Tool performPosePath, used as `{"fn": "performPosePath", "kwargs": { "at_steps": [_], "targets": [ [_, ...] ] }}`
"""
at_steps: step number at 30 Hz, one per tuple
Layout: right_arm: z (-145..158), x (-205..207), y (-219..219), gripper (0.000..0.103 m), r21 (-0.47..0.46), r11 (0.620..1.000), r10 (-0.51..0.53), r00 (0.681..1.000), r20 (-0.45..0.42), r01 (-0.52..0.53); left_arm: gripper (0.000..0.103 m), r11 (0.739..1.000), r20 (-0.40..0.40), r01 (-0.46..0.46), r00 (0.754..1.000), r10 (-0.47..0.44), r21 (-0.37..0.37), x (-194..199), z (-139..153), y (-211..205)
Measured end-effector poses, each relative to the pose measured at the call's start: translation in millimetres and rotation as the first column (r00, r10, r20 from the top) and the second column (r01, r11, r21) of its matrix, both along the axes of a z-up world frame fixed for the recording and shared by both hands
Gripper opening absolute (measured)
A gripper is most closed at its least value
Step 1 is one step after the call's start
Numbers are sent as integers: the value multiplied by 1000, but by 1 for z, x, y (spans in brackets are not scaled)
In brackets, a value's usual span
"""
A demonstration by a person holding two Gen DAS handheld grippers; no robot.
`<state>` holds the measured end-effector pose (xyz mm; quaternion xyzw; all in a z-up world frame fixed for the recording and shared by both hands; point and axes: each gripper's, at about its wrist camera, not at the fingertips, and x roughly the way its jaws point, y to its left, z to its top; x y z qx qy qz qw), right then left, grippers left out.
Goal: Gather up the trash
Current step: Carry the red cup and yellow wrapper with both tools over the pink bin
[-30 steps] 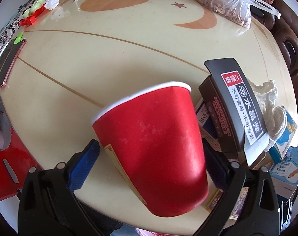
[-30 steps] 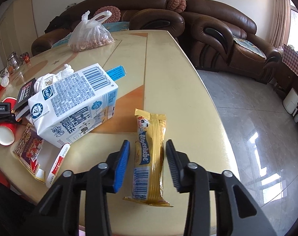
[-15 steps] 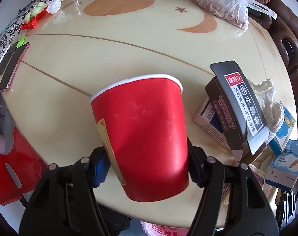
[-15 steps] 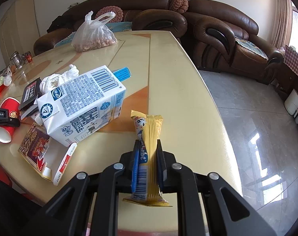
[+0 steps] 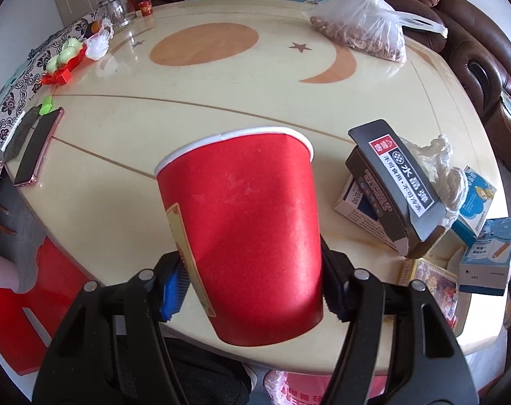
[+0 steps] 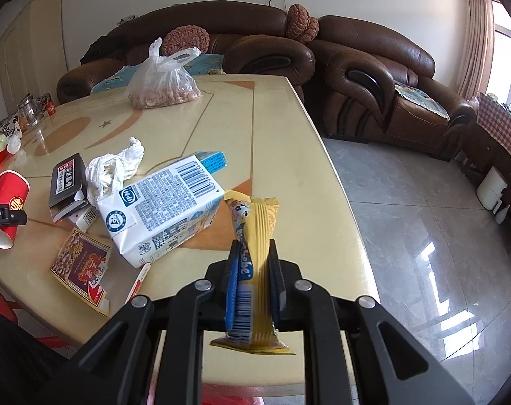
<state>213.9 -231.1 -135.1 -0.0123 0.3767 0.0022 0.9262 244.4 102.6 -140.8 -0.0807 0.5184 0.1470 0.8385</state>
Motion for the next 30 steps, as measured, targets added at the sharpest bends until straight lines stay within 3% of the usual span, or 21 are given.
{"fn": "performPosePath", "kwargs": {
  "at_steps": [20,30],
  "targets": [
    [58,-67,18,16,0,1000,15,996,87,-16,64,997,141,61,988,-68,48,-74,63,-2],
    [81,-109,34,16,7,998,54,990,127,-55,64,989,176,129,974,-139,67,-115,80,-18]
  ]
}}
